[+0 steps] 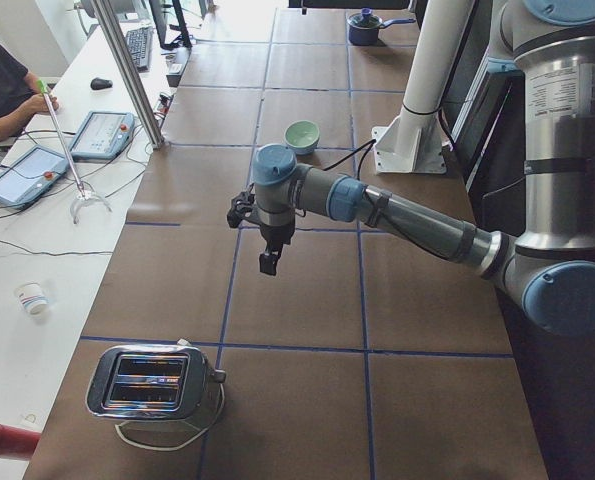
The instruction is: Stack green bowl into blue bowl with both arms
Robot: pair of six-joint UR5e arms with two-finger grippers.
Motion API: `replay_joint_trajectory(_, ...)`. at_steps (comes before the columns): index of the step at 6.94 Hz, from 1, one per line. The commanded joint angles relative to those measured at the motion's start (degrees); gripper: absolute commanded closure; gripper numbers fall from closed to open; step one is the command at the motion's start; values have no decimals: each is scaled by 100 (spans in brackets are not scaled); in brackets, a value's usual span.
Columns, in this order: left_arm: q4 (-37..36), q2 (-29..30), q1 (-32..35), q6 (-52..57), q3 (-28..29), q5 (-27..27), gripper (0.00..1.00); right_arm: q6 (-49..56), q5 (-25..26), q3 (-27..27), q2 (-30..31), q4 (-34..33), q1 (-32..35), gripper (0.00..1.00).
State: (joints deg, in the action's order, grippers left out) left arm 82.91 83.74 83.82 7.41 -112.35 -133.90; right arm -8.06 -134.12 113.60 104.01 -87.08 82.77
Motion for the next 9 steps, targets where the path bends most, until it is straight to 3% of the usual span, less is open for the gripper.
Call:
replay_joint_trajectory(1,-762,133,835,797,433,-5,0,1803,26,-162,40,-922,590,0)
replay_joint_trajectory(5,-768,20,935,762,845,-356,0,1949,79,-357,347,-863,662,0)
replay_joint_trajectory(9,-759,29,935,753,758,-374,0,1878,26,-330,339,-863,662,0)
